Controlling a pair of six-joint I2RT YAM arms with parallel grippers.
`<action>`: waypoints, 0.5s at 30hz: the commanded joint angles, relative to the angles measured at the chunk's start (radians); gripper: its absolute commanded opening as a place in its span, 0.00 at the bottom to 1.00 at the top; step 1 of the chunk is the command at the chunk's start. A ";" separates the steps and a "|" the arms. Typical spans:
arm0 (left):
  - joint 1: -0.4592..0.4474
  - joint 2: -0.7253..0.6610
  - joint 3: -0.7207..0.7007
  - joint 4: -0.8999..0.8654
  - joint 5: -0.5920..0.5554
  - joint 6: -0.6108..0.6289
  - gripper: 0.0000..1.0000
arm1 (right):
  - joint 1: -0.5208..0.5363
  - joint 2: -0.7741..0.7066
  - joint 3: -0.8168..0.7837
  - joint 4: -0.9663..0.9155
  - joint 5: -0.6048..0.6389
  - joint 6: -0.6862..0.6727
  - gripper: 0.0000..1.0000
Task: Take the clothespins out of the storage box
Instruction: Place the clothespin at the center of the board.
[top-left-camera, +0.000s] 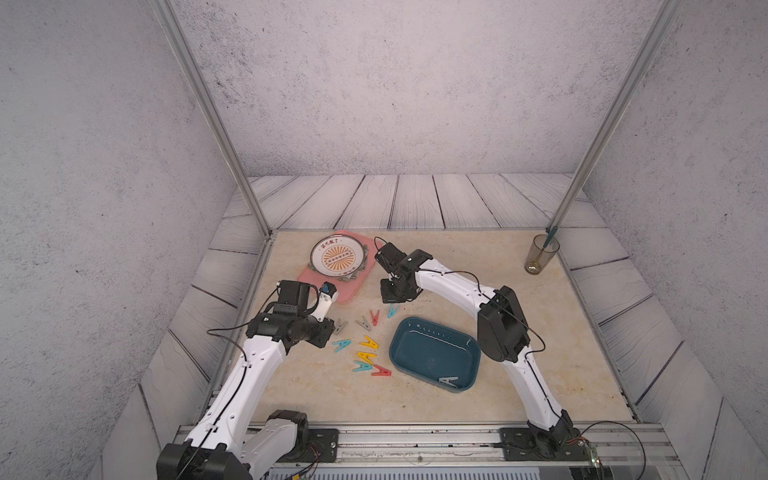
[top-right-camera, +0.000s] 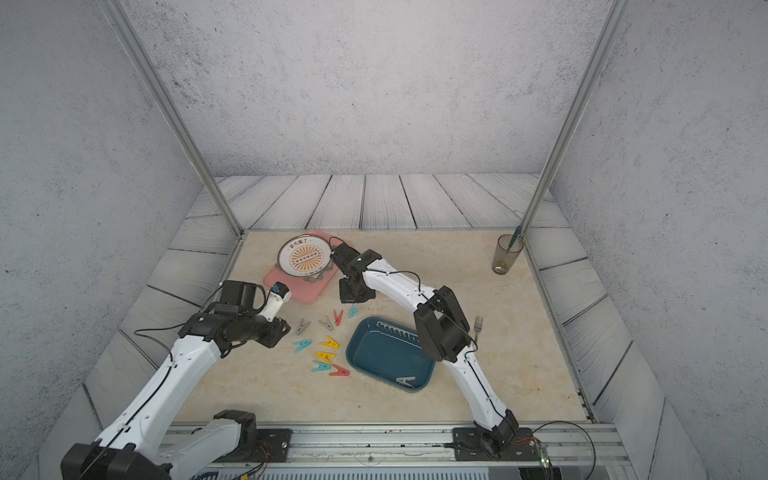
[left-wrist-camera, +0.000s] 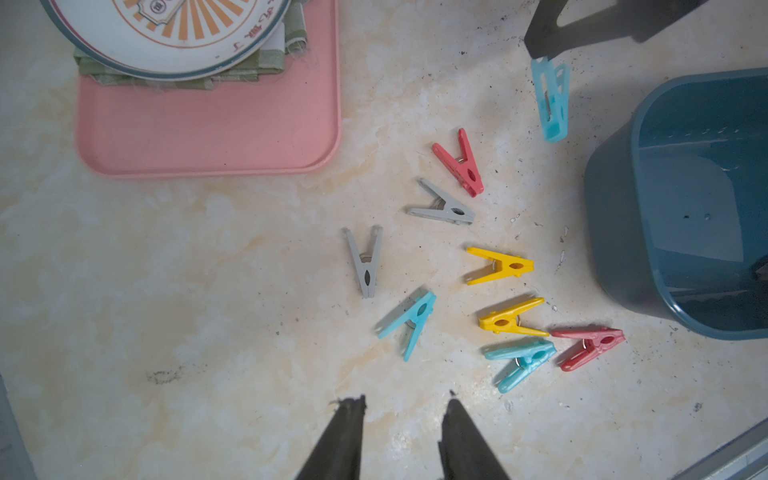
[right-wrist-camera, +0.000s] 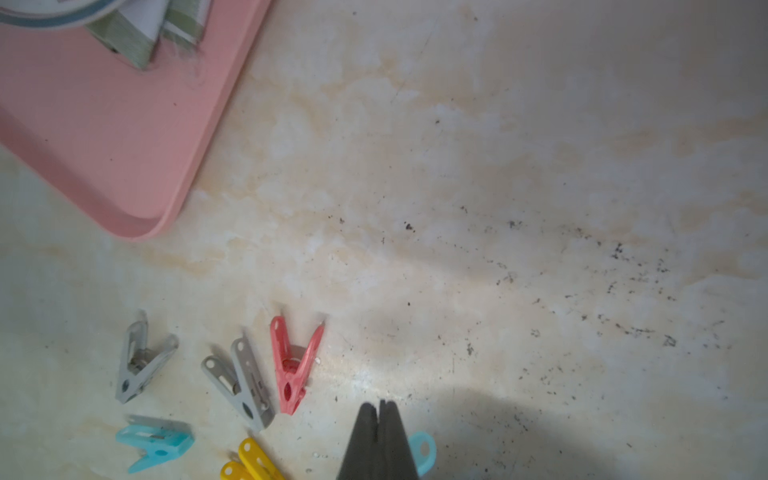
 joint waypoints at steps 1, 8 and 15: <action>0.008 0.011 0.019 0.015 0.013 0.002 0.38 | -0.016 0.067 0.035 -0.040 0.023 -0.053 0.05; 0.009 0.021 0.019 0.042 -0.002 0.017 0.39 | -0.036 0.095 0.025 -0.036 -0.008 -0.092 0.14; 0.012 0.009 0.001 0.079 -0.007 0.017 0.41 | -0.077 0.034 -0.002 -0.032 -0.034 -0.110 0.25</action>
